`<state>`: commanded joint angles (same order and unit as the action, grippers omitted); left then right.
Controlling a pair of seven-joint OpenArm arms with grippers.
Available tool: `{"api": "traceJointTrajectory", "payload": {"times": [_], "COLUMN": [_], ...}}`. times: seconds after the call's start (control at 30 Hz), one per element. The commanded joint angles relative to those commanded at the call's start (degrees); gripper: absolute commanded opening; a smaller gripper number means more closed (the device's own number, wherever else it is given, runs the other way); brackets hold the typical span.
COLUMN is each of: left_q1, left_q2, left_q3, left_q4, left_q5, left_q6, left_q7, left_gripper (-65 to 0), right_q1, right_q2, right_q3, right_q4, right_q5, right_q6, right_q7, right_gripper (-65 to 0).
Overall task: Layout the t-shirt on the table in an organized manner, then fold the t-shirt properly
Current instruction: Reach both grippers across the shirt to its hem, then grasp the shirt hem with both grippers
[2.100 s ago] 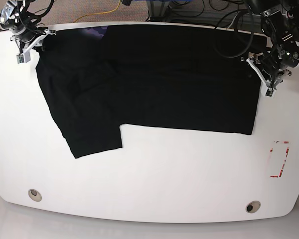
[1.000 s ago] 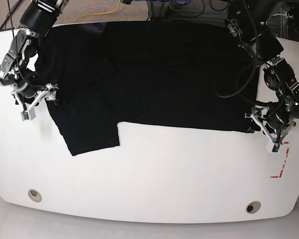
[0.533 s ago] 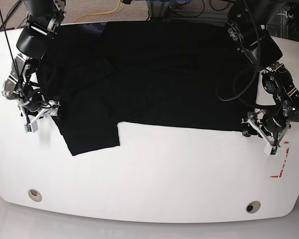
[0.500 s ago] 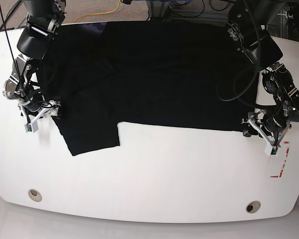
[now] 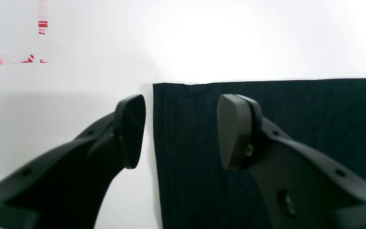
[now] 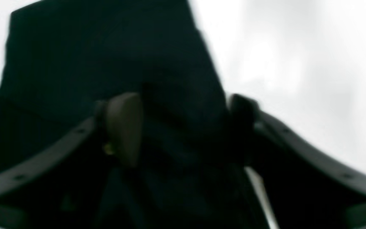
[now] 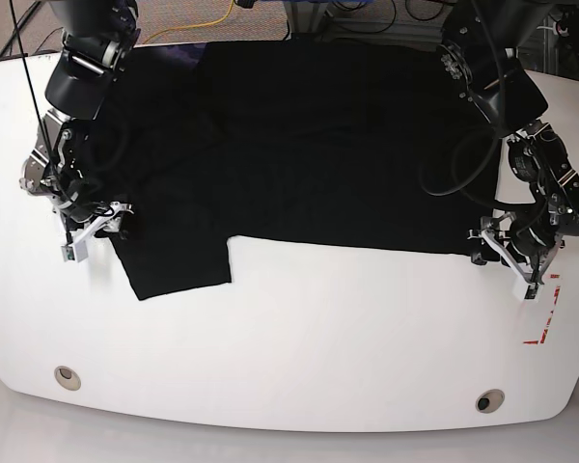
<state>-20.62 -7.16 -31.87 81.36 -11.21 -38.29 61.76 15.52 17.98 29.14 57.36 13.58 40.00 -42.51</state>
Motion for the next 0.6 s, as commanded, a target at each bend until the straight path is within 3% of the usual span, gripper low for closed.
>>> {"api": "traceJointTrajectory", "payload": {"times": [0.23,0.3,0.37,0.47,0.6], "left_q1": [0.1,0.1,0.1,0.1,-0.2], "left_q2": [-0.1,-0.1,-0.8,-1.5,-3.1], "left_q3": [-0.1,-0.2,-0.3,-0.2,0.0], "left_q4": [-0.2,-0.7,-2.9,-6.3,-12.7], "left_q5": [0.0,0.0,0.0,0.1,0.1], "left_q6": [0.1,0.1,0.2,1.4,4.9], "left_q7": [0.0,-0.1,-1.2,-4.4,-9.4], "left_gripper": [-31.0,-31.0,-31.0,-30.8,-30.6], "right_q1": [-1.2,-1.4,-1.4,-1.4,-1.6], "right_q2": [-0.3,-0.3,-0.3,-0.3,-0.3], "right_q3": [0.1,0.1,0.1,0.1,0.1], "right_q4": [1.8,1.8,1.8,1.8,1.8], "right_q5": [0.1,0.1,-0.2,-0.2,-0.2], "right_q6": [0.0,0.0,0.0,0.0,0.0], "right_q7": [0.0,0.0,0.0,0.0,0.0], "right_gripper": [-31.4,-36.5,-51.0,-63.3,-62.8]}}
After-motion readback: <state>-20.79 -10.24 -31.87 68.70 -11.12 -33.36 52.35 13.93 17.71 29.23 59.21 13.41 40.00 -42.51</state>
